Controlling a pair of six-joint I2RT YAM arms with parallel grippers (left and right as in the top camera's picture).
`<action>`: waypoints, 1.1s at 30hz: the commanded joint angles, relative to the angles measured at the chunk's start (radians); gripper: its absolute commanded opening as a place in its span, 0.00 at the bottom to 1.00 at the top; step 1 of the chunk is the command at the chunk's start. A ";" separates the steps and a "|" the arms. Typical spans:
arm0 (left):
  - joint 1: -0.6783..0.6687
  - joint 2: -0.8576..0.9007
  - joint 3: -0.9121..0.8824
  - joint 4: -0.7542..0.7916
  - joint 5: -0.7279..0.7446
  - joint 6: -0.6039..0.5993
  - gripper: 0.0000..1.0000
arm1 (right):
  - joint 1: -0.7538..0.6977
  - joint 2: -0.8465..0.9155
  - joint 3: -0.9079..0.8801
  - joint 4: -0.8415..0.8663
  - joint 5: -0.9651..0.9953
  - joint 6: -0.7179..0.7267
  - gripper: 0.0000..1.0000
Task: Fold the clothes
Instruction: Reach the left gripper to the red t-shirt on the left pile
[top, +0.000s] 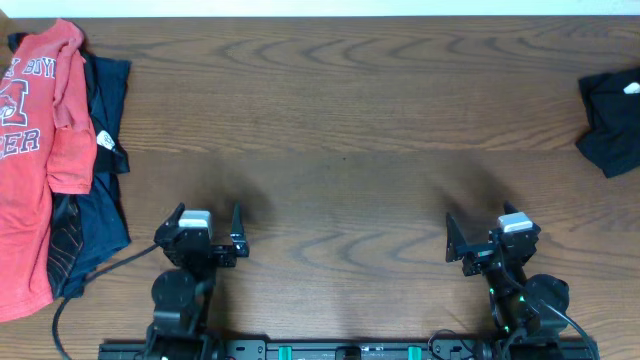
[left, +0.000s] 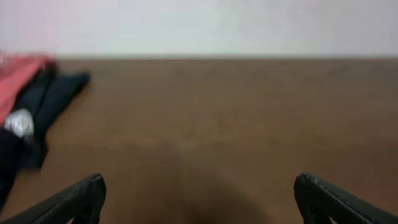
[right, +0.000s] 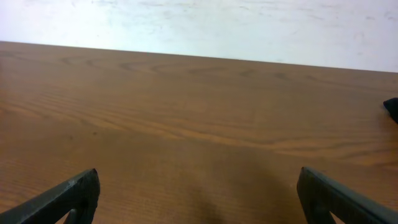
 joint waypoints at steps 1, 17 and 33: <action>0.001 0.116 0.072 -0.011 -0.048 -0.032 0.98 | -0.008 -0.007 -0.006 0.003 0.005 0.018 0.99; 0.001 0.935 0.906 -0.495 0.088 -0.120 0.98 | -0.008 -0.007 -0.006 0.003 0.005 0.018 0.99; 0.058 1.058 1.023 -0.584 0.128 -0.168 0.87 | -0.008 -0.007 -0.006 0.003 0.005 0.018 0.99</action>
